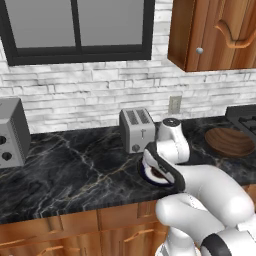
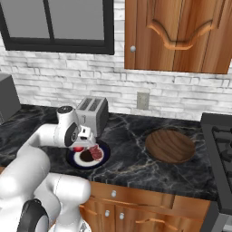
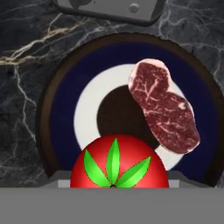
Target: Place the steak on the plate and place the tomato on the same plate.
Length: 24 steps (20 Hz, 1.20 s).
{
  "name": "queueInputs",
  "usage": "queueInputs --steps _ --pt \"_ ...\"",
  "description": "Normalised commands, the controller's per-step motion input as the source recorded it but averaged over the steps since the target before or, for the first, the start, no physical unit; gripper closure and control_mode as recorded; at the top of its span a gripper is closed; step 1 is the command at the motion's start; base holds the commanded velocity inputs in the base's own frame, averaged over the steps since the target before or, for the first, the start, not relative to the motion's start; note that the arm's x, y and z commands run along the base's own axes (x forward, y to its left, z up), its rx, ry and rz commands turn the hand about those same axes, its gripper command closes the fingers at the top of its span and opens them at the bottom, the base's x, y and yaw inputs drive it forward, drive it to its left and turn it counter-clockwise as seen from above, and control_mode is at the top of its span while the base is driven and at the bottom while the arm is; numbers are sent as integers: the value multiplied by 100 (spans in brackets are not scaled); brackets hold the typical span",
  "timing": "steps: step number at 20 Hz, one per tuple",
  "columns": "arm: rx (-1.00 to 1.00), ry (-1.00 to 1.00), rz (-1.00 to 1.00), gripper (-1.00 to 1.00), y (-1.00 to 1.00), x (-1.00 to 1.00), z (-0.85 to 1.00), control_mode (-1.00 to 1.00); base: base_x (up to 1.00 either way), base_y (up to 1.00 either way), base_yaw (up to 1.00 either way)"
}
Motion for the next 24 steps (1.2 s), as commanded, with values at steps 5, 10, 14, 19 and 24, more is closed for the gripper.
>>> queueInputs --steps 5,10,14,19,24 --pt "0 0 0 100 18 11 -44 -100 0 0 0" --pt "0 0 0 100 7 20 -36 -100 0 0 0" --pt "0 0 0 100 1 9 -26 -100 0 0 0" --pt "0 0 0 100 -1 0 -26 -100 0 0 0" --pt "0 0 0 100 -1 0 -20 -100 0 0 0"
